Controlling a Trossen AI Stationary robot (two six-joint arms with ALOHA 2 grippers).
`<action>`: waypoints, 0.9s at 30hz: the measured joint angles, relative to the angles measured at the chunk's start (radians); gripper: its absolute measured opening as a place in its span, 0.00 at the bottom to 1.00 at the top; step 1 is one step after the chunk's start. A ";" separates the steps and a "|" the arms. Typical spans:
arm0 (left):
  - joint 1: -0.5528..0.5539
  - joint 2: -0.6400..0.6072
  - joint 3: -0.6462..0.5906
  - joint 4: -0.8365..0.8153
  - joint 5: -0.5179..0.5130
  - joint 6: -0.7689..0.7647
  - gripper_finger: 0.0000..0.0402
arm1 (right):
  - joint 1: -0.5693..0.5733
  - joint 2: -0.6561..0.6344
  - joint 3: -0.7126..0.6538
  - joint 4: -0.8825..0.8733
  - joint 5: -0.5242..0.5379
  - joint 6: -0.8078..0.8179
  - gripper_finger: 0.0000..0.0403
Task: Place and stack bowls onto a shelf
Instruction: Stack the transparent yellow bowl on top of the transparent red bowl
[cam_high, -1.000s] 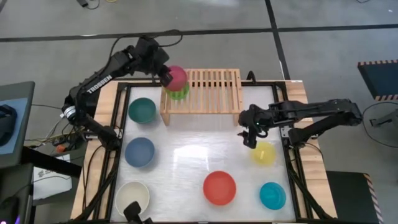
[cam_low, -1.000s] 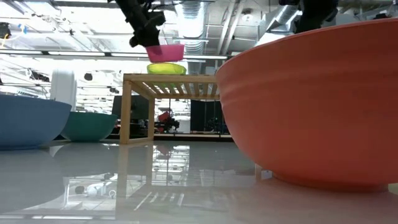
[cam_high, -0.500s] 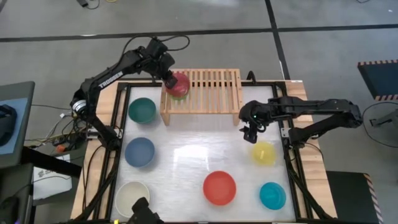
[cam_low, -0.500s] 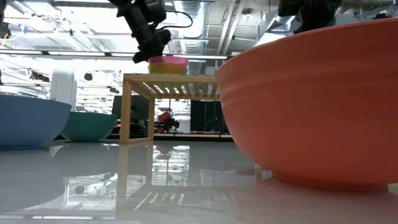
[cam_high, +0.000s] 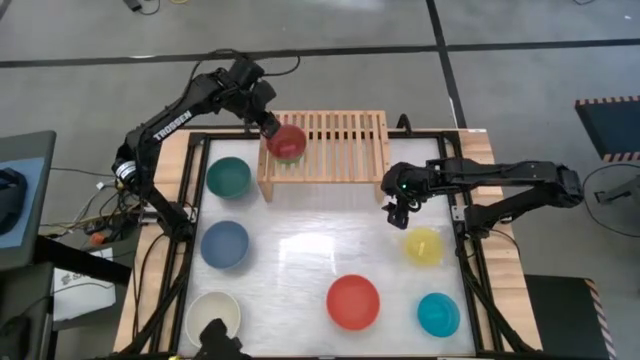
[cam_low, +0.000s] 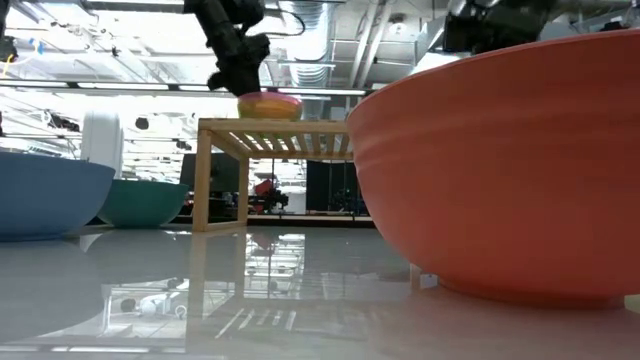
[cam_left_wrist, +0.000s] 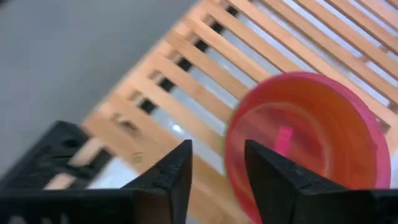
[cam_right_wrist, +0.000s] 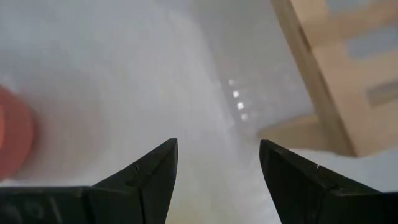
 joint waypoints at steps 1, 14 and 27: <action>0.000 0.000 0.027 -0.016 -0.018 0.007 0.35 | 0.001 -0.004 -0.014 0.003 0.000 0.027 0.63; -0.289 -0.260 -0.225 0.355 -0.043 0.061 0.36 | 0.298 -0.124 -0.159 -0.067 -0.026 0.461 0.63; -0.774 -0.429 -0.757 1.131 -0.312 0.037 0.35 | 0.492 -0.056 -0.186 -0.340 0.190 0.912 0.63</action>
